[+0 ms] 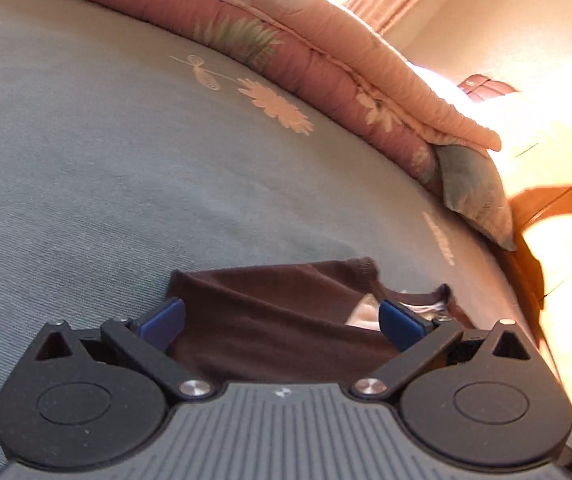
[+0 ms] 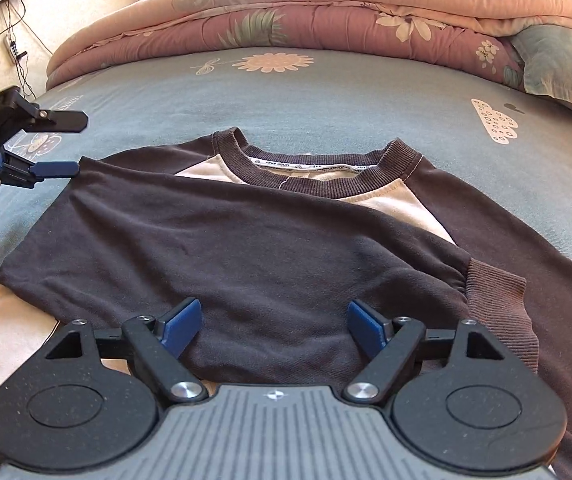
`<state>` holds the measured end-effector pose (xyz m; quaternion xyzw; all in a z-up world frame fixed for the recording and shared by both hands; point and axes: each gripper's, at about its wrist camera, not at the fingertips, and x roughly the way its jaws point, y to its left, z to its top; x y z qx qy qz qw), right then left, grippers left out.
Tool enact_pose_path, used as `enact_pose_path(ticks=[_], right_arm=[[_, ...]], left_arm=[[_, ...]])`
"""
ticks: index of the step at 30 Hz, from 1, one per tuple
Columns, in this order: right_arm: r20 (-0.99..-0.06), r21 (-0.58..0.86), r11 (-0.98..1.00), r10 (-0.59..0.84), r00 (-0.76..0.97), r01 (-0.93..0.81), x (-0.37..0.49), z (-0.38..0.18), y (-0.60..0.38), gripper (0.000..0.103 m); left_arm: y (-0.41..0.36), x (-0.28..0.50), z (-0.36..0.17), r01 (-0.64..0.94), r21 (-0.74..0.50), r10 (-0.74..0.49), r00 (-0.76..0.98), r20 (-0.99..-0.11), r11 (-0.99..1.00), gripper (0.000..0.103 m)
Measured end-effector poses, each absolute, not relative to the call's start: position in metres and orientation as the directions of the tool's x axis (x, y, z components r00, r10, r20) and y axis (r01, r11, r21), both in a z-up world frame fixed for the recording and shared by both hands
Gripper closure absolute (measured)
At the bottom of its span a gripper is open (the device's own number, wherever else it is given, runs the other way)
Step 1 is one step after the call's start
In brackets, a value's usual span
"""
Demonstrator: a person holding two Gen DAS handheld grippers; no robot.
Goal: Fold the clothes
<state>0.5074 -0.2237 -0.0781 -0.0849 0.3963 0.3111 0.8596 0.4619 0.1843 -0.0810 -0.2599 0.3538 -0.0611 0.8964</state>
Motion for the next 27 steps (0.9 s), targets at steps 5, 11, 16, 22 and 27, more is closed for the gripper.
enact_pose_path(ticks=[5, 11, 16, 22, 27], right_arm=[[-0.730, 0.065, 0.799, 0.447, 0.517, -0.598, 0.503, -0.070, -0.225, 0.019], [-0.721, 0.007, 0.788, 0.431, 0.542, -0.616, 0.495, -0.064, -0.215, 0.019], [-0.755, 0.005, 0.797, 0.399, 0.520, -0.604, 0.493, -0.078, -0.217, 0.016], [-0.755, -0.031, 0.800, 0.375, 0.538, -0.599, 0.477, -0.068, -0.228, 0.012], [-0.714, 0.014, 0.801, 0.427, 0.555, -0.598, 0.487, -0.054, -0.194, 0.012]], left_arm=[[0.178, 0.455, -0.062, -0.084, -0.453, -0.251, 0.736, -0.629, 0.888, 0.001], [0.135, 0.413, -0.052, 0.137, -0.452, -0.433, 0.619, -0.656, 0.881, 0.001], [0.122, 0.379, -0.084, 0.135, -0.420, -0.419, 0.557, -0.717, 0.898, 0.001], [0.127, 0.355, -0.067, 0.157, -0.403, -0.412, 0.590, -0.694, 0.902, 0.001], [0.111, 0.346, -0.049, 0.133, -0.252, -0.276, 0.650, -0.708, 0.959, 0.001]])
